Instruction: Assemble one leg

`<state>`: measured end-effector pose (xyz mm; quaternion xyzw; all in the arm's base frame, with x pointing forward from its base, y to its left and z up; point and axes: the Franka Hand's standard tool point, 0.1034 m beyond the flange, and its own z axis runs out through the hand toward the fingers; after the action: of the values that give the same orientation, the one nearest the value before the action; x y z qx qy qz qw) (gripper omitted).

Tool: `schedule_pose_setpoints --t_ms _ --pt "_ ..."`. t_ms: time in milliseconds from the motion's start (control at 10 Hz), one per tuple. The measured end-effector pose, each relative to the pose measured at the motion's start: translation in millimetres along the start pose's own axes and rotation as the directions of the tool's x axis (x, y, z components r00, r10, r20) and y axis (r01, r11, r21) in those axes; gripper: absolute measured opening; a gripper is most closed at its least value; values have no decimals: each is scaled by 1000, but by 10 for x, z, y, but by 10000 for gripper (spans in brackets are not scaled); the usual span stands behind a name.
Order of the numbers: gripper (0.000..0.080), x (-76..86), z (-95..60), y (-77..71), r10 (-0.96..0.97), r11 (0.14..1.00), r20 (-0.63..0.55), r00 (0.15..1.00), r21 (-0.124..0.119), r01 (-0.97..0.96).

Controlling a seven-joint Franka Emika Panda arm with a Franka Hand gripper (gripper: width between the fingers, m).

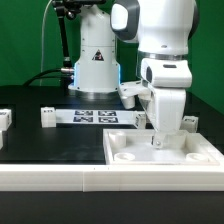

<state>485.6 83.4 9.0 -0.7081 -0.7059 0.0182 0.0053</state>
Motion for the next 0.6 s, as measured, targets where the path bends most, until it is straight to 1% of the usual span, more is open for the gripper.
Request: schedule_pose_setpoints --t_ms 300,400,500,600 --pt "646 -1 1 -1 0 1000 0 1000 0 0" --pt "649 10 -25 12 6 1000 1 1000 -3 -6" --pt "649 43 -151 62 21 999 1 1000 -25 -21" --pt "649 77 -283 71 52 998 4 999 -42 -51"
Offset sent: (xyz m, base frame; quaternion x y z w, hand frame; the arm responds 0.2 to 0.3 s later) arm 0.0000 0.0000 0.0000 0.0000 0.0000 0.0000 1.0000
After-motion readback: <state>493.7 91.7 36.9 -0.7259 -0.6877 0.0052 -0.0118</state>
